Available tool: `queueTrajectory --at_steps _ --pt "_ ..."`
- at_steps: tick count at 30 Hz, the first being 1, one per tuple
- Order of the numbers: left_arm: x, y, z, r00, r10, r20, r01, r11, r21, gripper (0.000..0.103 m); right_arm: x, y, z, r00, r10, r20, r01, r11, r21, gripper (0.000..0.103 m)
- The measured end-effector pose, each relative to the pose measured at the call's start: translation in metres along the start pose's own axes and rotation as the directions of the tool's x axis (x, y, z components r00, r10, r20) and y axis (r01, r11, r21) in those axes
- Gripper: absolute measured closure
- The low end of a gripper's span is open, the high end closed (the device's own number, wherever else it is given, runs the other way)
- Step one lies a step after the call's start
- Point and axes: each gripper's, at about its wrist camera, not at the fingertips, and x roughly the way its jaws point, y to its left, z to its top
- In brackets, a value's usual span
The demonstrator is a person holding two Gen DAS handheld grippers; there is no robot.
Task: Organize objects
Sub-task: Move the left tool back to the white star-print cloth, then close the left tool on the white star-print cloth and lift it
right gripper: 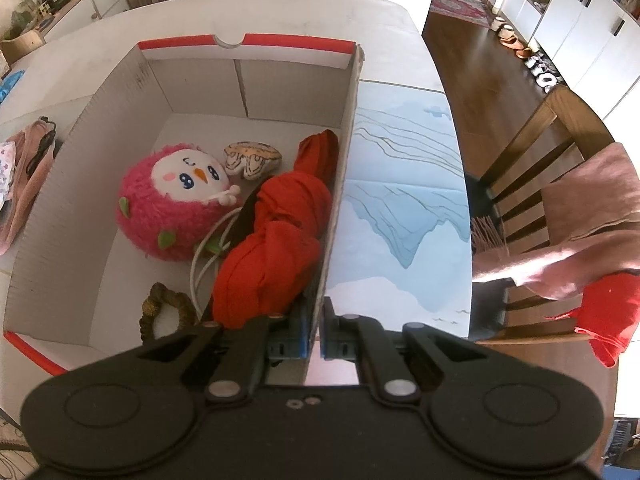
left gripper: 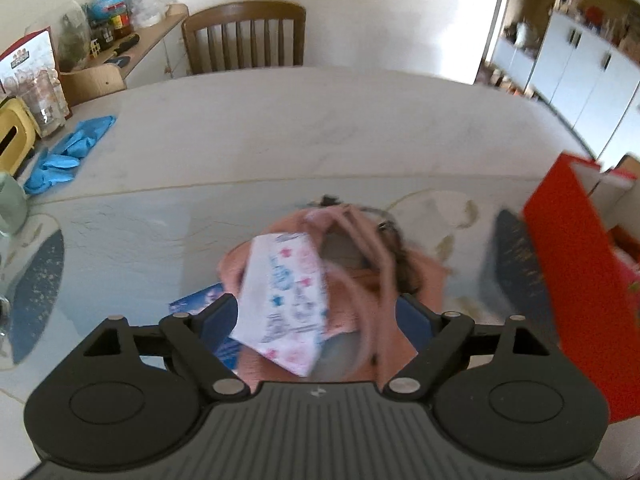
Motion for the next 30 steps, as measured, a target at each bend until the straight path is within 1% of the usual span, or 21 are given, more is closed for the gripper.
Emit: queueTrajectory --at_steps 4,10,13,14,15,17,19,20,21,22,23,25,26,30 --pt "0.021 0.011 0.000 0.998 0.056 -0.035 -0.056 0.998 0.018 0.017 0.002 0.002 -0.002 1.000 -0.015 -0.013 0.016 1.000 0.016 0.099" --pt "0.043 0.022 -0.002 0.996 0.051 -0.067 -0.050 0.999 0.014 0.017 0.004 0.004 -0.002 0.999 -0.031 -0.022 0.032 0.999 0.028 0.099" --pt "0.047 0.022 -0.003 0.996 0.055 -0.067 -0.053 0.998 0.025 0.019 0.004 0.004 -0.002 0.999 -0.037 -0.025 0.037 0.999 0.034 0.099" --pt "0.048 0.021 -0.003 0.996 0.056 -0.068 -0.054 0.998 0.030 0.024 0.004 0.004 -0.002 0.999 -0.039 -0.025 0.039 0.999 0.034 0.099" --pt "0.049 0.021 -0.004 0.996 0.060 -0.073 -0.057 0.998 0.036 0.034 0.004 0.004 -0.002 0.999 -0.040 -0.026 0.041 0.998 0.036 0.099" --pt "0.051 0.020 -0.004 0.995 0.063 -0.083 -0.059 0.997 0.046 0.046 0.005 0.005 -0.002 0.999 -0.043 -0.028 0.044 0.998 0.038 0.099" --pt "0.052 0.018 -0.005 0.994 0.073 -0.087 -0.067 0.996 0.061 0.052 0.005 0.005 -0.002 0.999 -0.045 -0.029 0.046 0.998 0.041 0.099" --pt "0.051 0.017 -0.005 0.994 0.071 -0.082 -0.065 0.995 0.069 0.060 0.005 0.005 -0.002 0.999 -0.045 -0.030 0.046 0.998 0.040 0.099" --pt "0.050 0.016 -0.006 0.994 0.072 -0.078 -0.066 0.995 0.076 0.067 0.005 0.005 -0.002 0.999 -0.045 -0.030 0.047 0.998 0.042 0.099" --pt "0.049 0.015 -0.006 0.994 0.079 -0.076 -0.073 0.994 0.082 0.068 0.005 0.005 -0.002 0.998 -0.048 -0.031 0.050 0.998 0.050 0.099" --pt "0.049 0.015 -0.006 0.993 0.086 -0.076 -0.079 0.993 0.088 0.073 0.005 0.005 -0.002 0.998 -0.048 -0.032 0.050 0.998 0.049 0.099" --pt "0.046 0.011 -0.008 0.993 0.104 -0.063 -0.096 0.989 0.111 0.084 0.005 0.005 -0.002 0.998 -0.050 -0.031 0.051 0.997 0.050 0.099" --pt "0.046 0.011 -0.007 0.992 0.111 -0.061 -0.103 0.988 0.118 0.093 0.005 0.005 -0.002 0.998 -0.050 -0.031 0.052 0.997 0.050 0.099" --pt "0.037 0.009 -0.008 0.994 0.101 -0.039 -0.096 0.988 0.118 0.099 0.006 0.004 -0.003 0.998 -0.051 -0.031 0.053 0.997 0.052 0.099"
